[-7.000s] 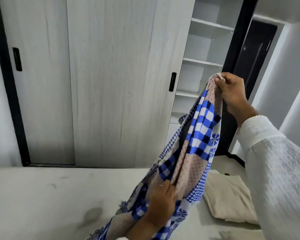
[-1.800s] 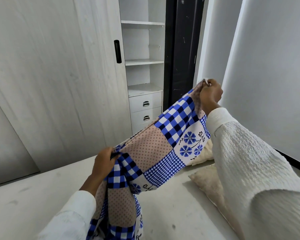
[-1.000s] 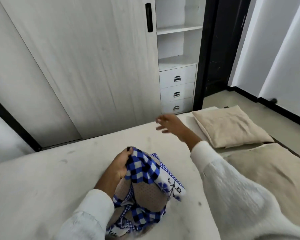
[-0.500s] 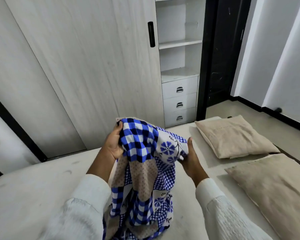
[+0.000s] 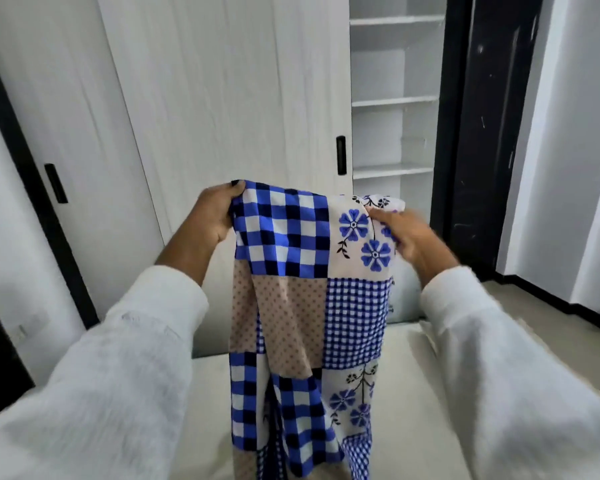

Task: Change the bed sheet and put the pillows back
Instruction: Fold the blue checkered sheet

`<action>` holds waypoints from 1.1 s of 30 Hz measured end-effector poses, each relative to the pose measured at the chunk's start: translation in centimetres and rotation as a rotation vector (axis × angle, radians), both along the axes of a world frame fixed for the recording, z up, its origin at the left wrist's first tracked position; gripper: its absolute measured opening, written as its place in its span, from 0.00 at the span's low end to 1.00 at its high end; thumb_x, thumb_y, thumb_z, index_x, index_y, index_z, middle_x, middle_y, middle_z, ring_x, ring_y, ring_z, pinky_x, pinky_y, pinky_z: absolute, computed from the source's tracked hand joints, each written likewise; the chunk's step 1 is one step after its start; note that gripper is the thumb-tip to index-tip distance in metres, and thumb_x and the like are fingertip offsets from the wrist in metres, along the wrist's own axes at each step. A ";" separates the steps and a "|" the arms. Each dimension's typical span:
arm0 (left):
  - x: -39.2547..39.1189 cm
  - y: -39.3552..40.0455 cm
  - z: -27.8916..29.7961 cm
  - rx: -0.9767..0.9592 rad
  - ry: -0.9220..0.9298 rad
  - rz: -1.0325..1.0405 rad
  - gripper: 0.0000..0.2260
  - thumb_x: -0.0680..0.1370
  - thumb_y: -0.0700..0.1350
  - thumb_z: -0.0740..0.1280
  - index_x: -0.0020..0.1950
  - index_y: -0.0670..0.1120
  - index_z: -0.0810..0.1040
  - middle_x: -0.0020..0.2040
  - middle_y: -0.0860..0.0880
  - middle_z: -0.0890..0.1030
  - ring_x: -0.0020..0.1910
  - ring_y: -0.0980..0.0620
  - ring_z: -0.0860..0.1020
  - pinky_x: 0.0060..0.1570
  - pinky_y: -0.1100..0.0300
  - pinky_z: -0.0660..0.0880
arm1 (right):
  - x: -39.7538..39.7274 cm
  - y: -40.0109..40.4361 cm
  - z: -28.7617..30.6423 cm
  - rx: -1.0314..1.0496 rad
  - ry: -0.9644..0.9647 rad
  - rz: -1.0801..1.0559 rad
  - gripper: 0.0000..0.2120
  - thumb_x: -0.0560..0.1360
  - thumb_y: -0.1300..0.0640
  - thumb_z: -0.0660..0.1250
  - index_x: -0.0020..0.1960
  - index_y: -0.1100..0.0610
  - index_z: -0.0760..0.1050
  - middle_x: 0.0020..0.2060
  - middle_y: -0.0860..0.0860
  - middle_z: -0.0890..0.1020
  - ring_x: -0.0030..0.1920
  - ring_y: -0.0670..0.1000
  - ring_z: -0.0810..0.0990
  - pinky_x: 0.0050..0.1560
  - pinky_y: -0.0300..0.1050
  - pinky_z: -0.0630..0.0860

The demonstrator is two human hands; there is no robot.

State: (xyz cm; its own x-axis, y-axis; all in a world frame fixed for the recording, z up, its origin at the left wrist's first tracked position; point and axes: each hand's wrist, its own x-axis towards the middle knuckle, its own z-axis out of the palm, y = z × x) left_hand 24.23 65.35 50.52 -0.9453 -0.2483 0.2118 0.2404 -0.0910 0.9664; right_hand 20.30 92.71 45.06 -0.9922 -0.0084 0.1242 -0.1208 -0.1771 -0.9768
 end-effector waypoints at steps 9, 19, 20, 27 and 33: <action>1.0 -1.7 4.1 -0.474 -0.265 0.227 0.09 0.75 0.40 0.70 0.38 0.40 0.73 0.34 0.45 0.76 0.29 0.52 0.71 0.31 0.63 0.74 | 1.2 1.4 9.9 0.608 0.005 -0.140 0.21 0.70 0.59 0.73 0.56 0.69 0.72 0.42 0.58 0.76 0.36 0.52 0.73 0.36 0.44 0.73; -1.1 -2.4 10.1 -0.167 0.028 0.307 0.10 0.75 0.37 0.67 0.53 0.32 0.75 0.47 0.41 0.79 0.39 0.46 0.78 0.24 0.61 0.76 | 1.4 -0.3 16.8 0.334 0.394 -0.125 0.30 0.68 0.69 0.72 0.66 0.63 0.63 0.56 0.61 0.78 0.52 0.59 0.80 0.54 0.61 0.77; -1.2 -2.8 10.2 -0.142 0.025 0.306 0.06 0.75 0.36 0.68 0.48 0.34 0.75 0.45 0.41 0.79 0.36 0.47 0.77 0.20 0.62 0.75 | 1.2 -0.2 16.5 0.382 0.368 -0.174 0.32 0.67 0.68 0.73 0.67 0.63 0.63 0.57 0.62 0.77 0.53 0.58 0.79 0.56 0.60 0.76; -0.6 -3.3 14.1 -0.124 0.115 0.252 0.08 0.76 0.41 0.68 0.39 0.41 0.73 0.43 0.43 0.79 0.31 0.53 0.75 0.21 0.64 0.75 | 0.9 0.7 18.0 0.223 0.353 -0.189 0.27 0.71 0.67 0.70 0.67 0.55 0.65 0.47 0.57 0.77 0.37 0.48 0.76 0.34 0.41 0.72; -1.3 -3.9 13.1 -0.083 0.135 0.268 0.08 0.78 0.40 0.65 0.53 0.38 0.75 0.46 0.43 0.79 0.37 0.51 0.77 0.30 0.61 0.78 | 0.3 -0.7 16.4 0.192 0.394 -0.204 0.13 0.76 0.70 0.61 0.53 0.54 0.73 0.34 0.55 0.76 0.26 0.45 0.76 0.22 0.34 0.71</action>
